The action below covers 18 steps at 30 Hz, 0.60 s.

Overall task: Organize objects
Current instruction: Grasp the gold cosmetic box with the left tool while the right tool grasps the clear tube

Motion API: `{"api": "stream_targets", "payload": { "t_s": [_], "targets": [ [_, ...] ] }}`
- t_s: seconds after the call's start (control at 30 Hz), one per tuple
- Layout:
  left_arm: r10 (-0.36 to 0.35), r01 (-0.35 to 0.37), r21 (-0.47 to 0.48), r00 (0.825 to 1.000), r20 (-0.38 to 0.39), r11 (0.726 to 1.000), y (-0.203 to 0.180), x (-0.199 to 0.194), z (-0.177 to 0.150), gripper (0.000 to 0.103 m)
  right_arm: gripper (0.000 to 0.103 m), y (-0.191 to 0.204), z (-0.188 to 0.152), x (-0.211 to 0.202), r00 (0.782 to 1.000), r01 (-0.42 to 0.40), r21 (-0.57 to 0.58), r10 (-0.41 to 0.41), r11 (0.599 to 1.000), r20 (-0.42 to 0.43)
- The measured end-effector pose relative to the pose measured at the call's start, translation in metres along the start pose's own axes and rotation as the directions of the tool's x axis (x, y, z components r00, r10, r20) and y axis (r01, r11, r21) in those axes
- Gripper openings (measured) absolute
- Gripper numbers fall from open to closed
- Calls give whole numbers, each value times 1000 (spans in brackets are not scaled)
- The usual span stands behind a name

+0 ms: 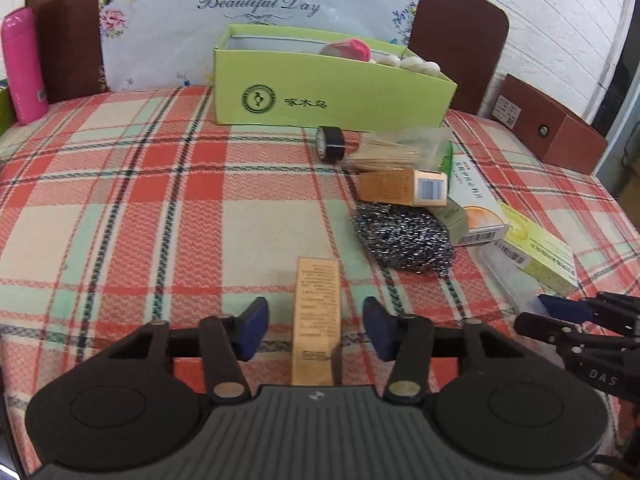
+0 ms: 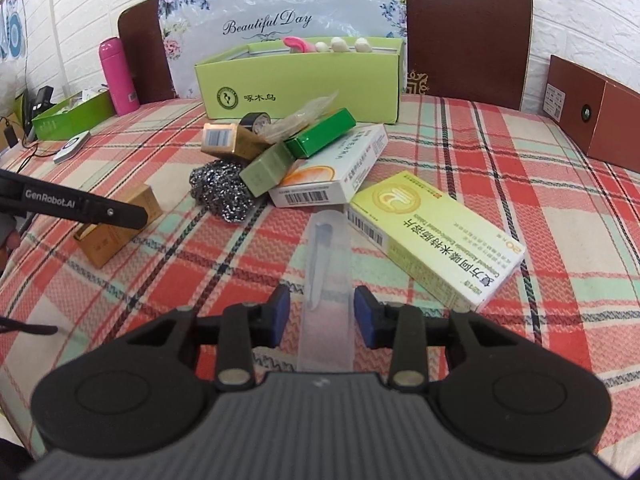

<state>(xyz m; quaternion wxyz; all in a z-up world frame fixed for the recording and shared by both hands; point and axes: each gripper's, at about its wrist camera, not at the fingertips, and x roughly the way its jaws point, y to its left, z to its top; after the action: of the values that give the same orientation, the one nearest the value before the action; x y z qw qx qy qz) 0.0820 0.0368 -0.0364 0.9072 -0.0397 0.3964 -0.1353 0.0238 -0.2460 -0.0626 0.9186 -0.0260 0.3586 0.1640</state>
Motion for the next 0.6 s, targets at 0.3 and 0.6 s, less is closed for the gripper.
{"api": "stream_targets", "payload": {
  "t_s": [0.3,0.6],
  "targets": [
    [20,-20,18,1000,-17,1000,-5,5,-2,44,35,-1,6,12,1000,6,8,-6,1000,3],
    [-41,41,32,999,-12,999,-9,-5,1,25,26,-2,4,-15,992,-128,42,128,991,0]
  ]
}}
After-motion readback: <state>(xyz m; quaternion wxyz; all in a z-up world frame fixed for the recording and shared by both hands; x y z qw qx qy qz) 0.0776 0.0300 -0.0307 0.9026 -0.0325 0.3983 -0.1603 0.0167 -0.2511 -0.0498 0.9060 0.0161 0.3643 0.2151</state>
